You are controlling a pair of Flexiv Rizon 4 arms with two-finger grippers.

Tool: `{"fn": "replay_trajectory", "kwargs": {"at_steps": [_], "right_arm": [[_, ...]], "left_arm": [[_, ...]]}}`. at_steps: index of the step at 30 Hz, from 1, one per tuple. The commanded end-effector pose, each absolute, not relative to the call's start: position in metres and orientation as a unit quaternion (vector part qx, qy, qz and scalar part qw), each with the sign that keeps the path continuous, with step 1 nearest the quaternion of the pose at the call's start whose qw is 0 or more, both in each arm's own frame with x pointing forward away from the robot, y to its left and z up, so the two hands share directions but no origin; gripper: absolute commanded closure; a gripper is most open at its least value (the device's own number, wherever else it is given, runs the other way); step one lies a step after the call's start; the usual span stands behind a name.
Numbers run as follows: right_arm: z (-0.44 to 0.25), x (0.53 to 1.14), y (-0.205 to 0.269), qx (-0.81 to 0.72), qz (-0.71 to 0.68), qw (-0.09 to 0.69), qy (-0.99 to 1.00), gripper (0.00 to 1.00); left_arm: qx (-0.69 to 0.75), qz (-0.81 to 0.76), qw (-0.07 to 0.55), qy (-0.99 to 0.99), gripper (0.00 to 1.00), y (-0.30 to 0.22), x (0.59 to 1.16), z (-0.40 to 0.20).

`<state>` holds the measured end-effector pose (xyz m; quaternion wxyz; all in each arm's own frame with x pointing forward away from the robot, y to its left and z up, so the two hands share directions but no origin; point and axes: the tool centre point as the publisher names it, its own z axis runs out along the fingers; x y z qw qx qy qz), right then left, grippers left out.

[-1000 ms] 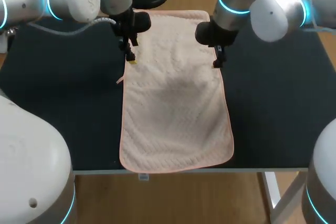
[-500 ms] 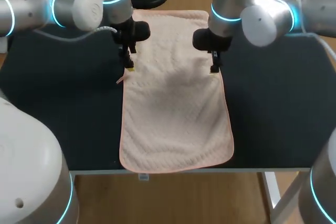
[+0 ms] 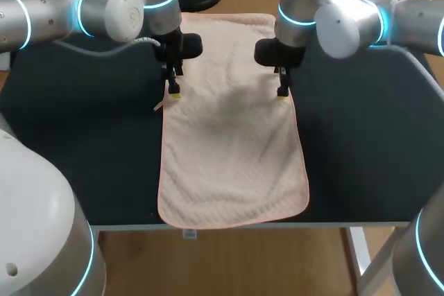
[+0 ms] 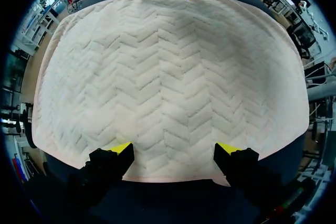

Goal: Fold the towel

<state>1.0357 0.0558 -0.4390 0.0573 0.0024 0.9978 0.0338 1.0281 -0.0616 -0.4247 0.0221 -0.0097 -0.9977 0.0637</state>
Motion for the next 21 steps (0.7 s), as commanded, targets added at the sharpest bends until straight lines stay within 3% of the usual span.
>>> {"fn": "replay_trajectory", "kwargs": {"at_steps": [1,14,16,17,18,19,20,21], "right_arm": [[-0.4456,1.0416,0.0563,0.001,0.032,0.045,0.999,0.00],[-0.4494,1.0409,0.0568,-0.005,0.033,0.024,0.999,0.00],[-0.4495,1.0405,0.0566,-0.005,0.033,0.022,0.999,0.00],[-0.4495,1.0403,0.0564,-0.005,0.033,0.021,0.999,0.25],[-0.4492,1.0400,0.0561,-0.005,0.033,0.021,0.999,0.56],[-0.4491,1.0399,0.0559,-0.004,0.034,0.020,0.999,0.66],[-0.4492,1.0397,0.0554,-0.004,0.034,0.020,0.999,0.93],[-0.4492,1.0396,0.0552,-0.004,0.034,0.020,0.999,1.00]], "left_arm": [[-0.008,0.063,0.031,-0.998,0.00,-0.0636,1.0340,-0.4331],[0.000,0.055,0.035,-0.998,0.03,-0.0639,1.0346,-0.4368],[0.001,0.052,0.036,-0.998,0.46,-0.0646,1.0347,-0.4372],[0.001,0.049,0.034,-0.998,0.78,-0.0645,1.0348,-0.4373],[0.002,0.048,0.033,-0.998,1.00,-0.0646,1.0348,-0.4374],[0.002,0.048,0.034,-0.998,1.00,-0.0646,1.0348,-0.4374],[0.003,0.047,0.033,-0.998,1.00,-0.0647,1.0348,-0.4375],[0.004,0.048,0.032,-0.998,1.00,-0.0648,1.0348,-0.4375]]}}
